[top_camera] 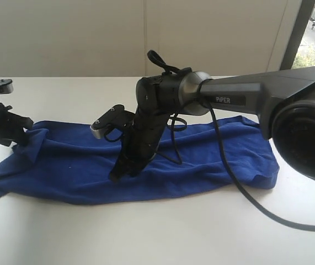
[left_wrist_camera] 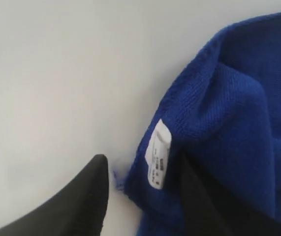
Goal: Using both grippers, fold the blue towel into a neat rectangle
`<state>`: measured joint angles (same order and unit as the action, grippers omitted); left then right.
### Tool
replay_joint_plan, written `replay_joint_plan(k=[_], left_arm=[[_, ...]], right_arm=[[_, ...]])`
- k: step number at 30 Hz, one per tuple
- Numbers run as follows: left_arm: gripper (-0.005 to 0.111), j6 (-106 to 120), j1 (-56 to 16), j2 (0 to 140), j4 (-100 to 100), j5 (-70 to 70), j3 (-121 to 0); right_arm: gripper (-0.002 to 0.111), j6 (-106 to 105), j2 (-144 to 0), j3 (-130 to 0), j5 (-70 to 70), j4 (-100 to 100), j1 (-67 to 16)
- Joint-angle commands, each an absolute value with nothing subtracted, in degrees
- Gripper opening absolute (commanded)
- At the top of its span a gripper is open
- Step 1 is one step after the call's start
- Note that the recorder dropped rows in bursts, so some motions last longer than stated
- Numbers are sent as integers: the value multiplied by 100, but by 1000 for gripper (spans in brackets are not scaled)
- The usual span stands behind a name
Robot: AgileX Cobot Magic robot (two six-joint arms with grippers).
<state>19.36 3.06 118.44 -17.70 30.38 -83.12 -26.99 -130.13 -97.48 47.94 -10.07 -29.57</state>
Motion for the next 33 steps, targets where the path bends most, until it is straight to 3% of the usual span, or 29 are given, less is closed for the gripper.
replay_joint_plan(k=[1,7,13,33], left_arm=[[49,1966,338,11845,-1892,3136,-8340],[34,2057,450,11788,-1881,3271,-8340],[46,2098,688,11670,-1906,3517,-8340],[45,2742,728,11818,-2722,3392,-8340]], right_arm=[[0,-2676,-13150,-9673,5054,-654,-2913],[0,-2676,-13150,-9673,5031,-654,-2913],[0,-2676,-13150,-9673,4957,-654,-2913],[0,-2676,-13150,-9673,4968,-678,-2913]])
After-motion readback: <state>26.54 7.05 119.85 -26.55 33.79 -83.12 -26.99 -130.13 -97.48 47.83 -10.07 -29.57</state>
